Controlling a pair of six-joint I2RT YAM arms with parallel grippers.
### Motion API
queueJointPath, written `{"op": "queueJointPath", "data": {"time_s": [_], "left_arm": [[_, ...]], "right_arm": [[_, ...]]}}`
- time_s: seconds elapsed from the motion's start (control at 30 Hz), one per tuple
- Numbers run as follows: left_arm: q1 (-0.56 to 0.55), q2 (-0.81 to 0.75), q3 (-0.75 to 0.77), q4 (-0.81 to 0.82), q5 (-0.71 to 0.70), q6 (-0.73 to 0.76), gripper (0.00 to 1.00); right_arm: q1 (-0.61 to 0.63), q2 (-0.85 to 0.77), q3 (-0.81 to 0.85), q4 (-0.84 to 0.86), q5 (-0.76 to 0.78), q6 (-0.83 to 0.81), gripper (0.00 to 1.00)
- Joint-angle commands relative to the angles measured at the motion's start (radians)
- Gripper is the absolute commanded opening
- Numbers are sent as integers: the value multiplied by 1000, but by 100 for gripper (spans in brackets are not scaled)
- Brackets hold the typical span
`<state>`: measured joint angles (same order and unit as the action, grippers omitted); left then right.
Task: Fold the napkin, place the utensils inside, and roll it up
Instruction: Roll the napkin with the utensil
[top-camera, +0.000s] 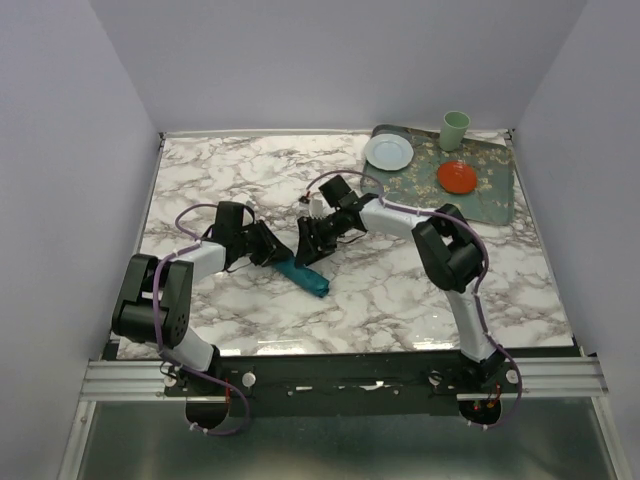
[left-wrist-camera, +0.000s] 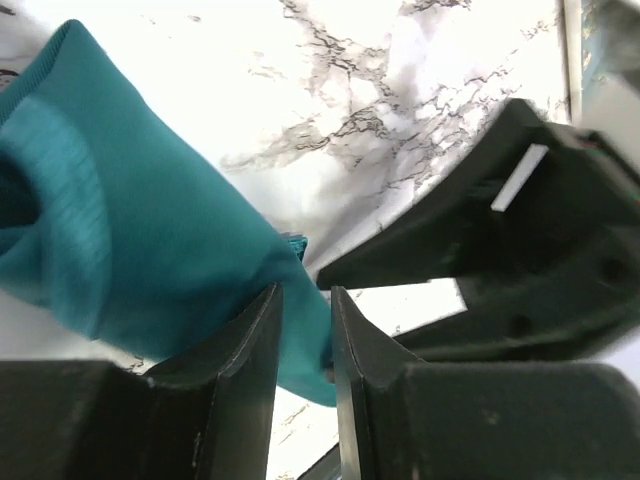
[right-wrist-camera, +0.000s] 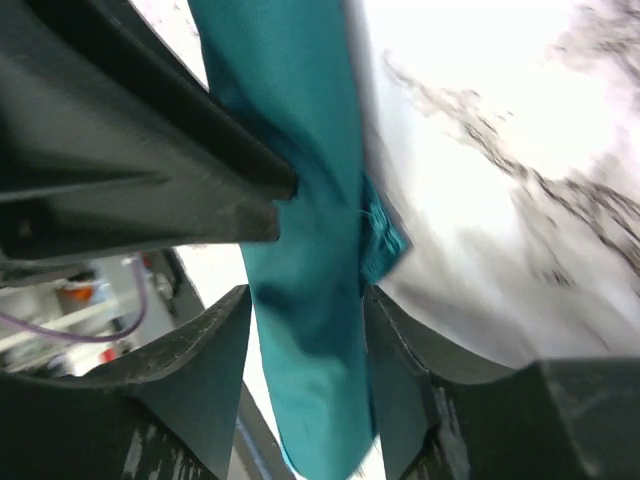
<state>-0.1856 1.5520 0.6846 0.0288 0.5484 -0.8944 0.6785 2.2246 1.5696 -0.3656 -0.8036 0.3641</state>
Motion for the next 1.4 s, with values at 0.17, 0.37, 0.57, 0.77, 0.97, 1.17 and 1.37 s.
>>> {"op": "queueJointPath", "data": {"time_s": [0.17, 0.37, 0.57, 0.77, 0.97, 1.17, 1.37], "left_arm": [[-6, 7, 0, 20, -5, 12, 34], [-5, 3, -10, 20, -8, 14, 34], [1, -3, -8, 13, -13, 3, 34], [18, -10, 1, 8, 2, -8, 34], [29, -20, -7, 8, 2, -9, 34], [40, -29, -8, 5, 8, -9, 34], [63, -61, -17, -7, 12, -6, 34]], "right_arm": [[79, -216, -34, -162, 407, -148, 61], [252, -281, -80, -130, 759, -241, 63], [363, -258, -106, -61, 957, -292, 63], [427, -198, -77, -41, 1067, -323, 62], [460, -141, -54, -41, 1116, -346, 62], [469, -108, -48, -35, 1202, -350, 62], [474, -79, -48, -32, 1317, -356, 62]]}}
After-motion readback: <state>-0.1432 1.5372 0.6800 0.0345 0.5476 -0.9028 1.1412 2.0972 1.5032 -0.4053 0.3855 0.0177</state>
